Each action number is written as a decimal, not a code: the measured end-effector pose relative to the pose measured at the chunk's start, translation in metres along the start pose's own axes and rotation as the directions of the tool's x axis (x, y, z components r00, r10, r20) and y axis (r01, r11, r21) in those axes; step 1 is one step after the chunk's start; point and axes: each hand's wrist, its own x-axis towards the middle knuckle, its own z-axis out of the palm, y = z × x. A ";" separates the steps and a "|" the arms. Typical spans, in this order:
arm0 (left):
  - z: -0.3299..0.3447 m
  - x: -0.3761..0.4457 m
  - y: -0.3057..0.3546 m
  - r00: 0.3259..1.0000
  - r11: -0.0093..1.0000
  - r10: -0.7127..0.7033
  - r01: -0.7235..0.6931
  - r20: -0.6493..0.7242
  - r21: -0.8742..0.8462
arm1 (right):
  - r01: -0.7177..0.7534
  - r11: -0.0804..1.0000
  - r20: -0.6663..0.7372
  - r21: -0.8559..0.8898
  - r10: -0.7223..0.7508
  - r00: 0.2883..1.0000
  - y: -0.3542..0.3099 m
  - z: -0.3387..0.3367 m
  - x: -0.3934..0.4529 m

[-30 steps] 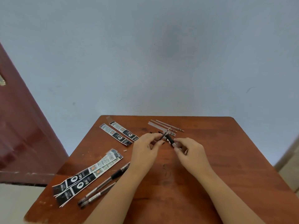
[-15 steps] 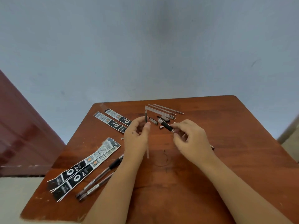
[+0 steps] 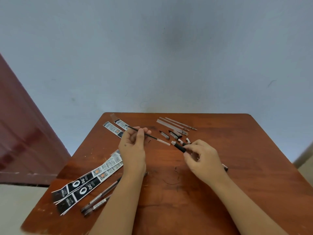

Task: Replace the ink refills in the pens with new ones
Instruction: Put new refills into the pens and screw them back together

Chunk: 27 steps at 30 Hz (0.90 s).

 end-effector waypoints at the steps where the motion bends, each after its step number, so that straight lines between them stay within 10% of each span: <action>1: 0.000 0.000 0.001 1.000 1.000 0.002 -0.002 -0.018 -0.018 | 0.001 1.000 -0.001 -0.007 -0.001 1.000 0.001 0.000 0.000; 27: 0.005 -0.001 0.001 0.997 0.997 -0.074 0.074 -0.008 -0.035 | 0.048 0.998 0.051 -0.044 -0.046 0.998 0.001 0.002 0.002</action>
